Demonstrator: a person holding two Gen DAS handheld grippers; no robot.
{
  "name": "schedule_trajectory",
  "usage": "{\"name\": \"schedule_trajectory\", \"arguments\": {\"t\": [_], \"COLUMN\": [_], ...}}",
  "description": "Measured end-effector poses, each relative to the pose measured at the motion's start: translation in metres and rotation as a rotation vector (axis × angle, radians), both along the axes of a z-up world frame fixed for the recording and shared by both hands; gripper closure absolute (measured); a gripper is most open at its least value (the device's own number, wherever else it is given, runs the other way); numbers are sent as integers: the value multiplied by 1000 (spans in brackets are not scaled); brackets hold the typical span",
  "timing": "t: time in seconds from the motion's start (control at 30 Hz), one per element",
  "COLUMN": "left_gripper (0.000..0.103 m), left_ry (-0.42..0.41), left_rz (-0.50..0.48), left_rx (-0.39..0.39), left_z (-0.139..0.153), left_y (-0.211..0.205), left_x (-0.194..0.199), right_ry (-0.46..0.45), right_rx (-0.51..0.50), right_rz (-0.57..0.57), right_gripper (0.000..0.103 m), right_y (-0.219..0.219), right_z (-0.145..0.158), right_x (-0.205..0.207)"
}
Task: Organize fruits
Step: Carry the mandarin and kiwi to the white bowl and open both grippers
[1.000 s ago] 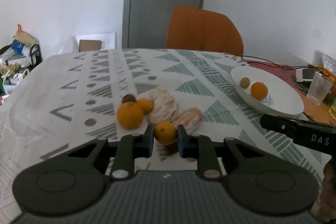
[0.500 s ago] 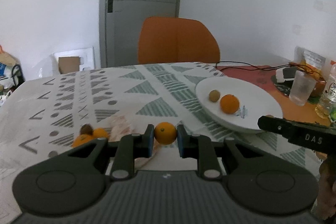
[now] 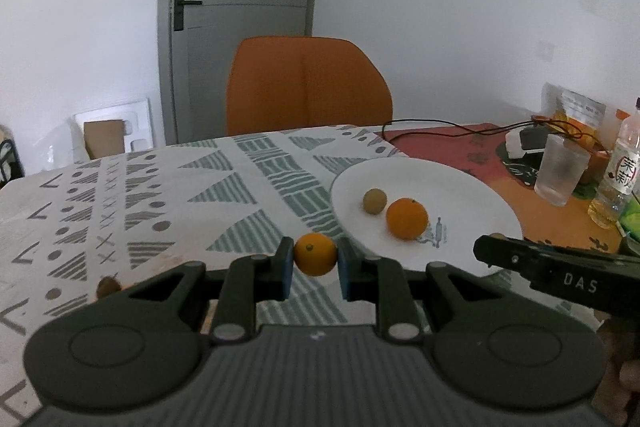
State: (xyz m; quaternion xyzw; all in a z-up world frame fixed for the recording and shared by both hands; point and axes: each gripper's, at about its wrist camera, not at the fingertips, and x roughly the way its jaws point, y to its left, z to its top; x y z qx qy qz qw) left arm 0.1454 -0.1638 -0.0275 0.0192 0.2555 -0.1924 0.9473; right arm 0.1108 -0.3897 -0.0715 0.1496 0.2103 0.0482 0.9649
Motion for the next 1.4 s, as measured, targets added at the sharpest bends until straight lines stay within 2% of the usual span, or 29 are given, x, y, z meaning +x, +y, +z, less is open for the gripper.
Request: {"name": "schedule_trajectory", "arguments": {"t": [0.1, 0.2, 0.7, 0.9, 0.97, 1.0, 1.03, 1.07, 1.1, 1.13, 1.3, 1.4], "left_gripper": [82, 82, 82, 80, 75, 66, 50, 42, 29, 21, 18, 18], "left_ry": [-2, -3, -42, -51, -44, -39, -33, -30, -35, -46, -49, -35], "left_rz": [-14, -29, -131, -143, -132, -124, -112, -96, -79, -60, 5, 36], "left_rx": [0, 0, 16, 14, 9, 13, 20, 25, 26, 25, 50, 54], "left_z": [0, 0, 12, 18, 17, 17, 17, 16, 16, 15, 14, 11], "left_y": [-7, -15, -54, -63, -62, -61, -60, -57, -52, -47, -26, -12], "left_x": [5, 9, 18, 22, 22, 22, 22, 21, 19, 17, 14, 13], "right_ry": [-7, -4, -2, -9, -9, -7, -5, -3, 0, 0, 7, 4], "right_rx": [3, 5, 12, 11, 10, 10, 11, 11, 12, 13, 20, 12], "right_rz": [-10, -32, -56, -65, -67, -69, -71, -71, -70, -69, -62, -67], "right_gripper": [77, 70, 69, 69, 67, 67, 66, 65, 64, 62, 54, 42], "right_y": [-4, -10, -22, -24, -24, -24, -23, -23, -22, -21, -16, -12], "right_z": [0, -2, 1, 4, 4, 4, 3, 3, 2, 2, -1, -1], "right_x": [3, 4, -4, -7, -8, -8, -8, -7, -6, -6, -3, -3]}}
